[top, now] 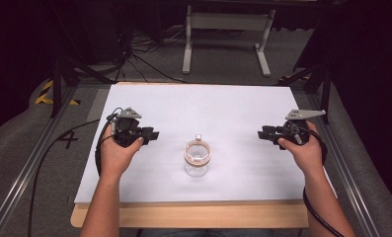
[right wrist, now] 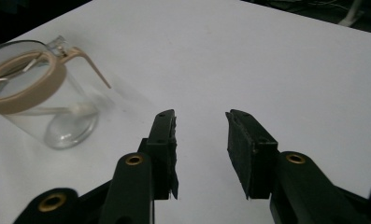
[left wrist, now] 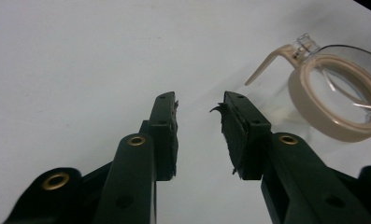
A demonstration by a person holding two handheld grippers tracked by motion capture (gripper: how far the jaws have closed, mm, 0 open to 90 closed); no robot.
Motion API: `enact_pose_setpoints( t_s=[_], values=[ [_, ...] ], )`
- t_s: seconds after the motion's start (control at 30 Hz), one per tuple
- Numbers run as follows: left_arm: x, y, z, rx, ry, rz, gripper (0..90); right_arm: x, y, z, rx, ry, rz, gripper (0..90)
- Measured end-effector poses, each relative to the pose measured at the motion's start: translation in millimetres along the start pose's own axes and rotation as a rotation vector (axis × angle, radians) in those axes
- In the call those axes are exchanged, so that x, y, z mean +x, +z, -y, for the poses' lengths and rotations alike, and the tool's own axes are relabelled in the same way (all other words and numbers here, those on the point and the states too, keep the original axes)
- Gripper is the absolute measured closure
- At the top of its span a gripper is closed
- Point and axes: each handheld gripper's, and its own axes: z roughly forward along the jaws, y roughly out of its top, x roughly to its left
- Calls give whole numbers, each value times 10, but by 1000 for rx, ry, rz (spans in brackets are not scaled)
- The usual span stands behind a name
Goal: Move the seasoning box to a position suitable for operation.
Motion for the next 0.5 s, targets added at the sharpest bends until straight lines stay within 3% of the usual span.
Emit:
enact_pose_setpoints(
  t_s=[0.17,0.3,0.5],
  values=[
    [145,96,103,-8,-25,24,628,-209,-47,125,7,33,66,538],
    [227,188,183,6,-29,-11,622,-369,-15,247,27,65,96,502],
    [310,275,259,26,-34,-20,613,-582,66,442,61,103,128,489]
  ],
)
